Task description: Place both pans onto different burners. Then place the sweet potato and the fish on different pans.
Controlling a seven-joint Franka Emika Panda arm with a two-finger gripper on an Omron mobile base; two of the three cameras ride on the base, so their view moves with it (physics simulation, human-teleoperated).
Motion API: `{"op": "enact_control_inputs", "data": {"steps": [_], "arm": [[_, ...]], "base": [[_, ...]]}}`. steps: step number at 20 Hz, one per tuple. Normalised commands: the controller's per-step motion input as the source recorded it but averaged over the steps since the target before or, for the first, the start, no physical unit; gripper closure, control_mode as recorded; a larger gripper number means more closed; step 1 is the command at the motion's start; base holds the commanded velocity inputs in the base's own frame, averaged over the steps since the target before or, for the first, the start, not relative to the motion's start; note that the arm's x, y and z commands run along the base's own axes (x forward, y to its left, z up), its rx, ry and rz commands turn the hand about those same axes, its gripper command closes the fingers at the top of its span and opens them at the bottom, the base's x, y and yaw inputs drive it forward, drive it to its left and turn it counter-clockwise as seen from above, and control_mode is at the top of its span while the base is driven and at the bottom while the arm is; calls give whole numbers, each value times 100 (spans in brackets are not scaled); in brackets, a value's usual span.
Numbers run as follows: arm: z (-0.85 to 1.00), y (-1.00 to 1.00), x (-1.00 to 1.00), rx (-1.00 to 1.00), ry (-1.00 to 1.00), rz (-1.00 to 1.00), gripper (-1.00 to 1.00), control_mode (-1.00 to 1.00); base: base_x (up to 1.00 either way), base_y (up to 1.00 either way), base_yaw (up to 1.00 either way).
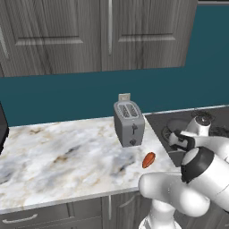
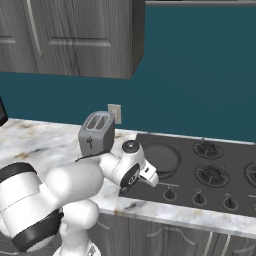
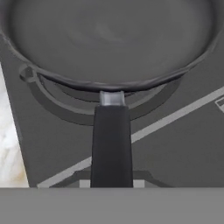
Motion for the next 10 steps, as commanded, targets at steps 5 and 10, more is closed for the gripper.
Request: {"op": "enact_control_inputs", "data": {"steps": [5,10], "arm": [[-19,0,18,0,0,-1,100,-100],[-4,0,1,0,0,0,100,-100]], "base": [[0,0,0],[0,0,0]]}}
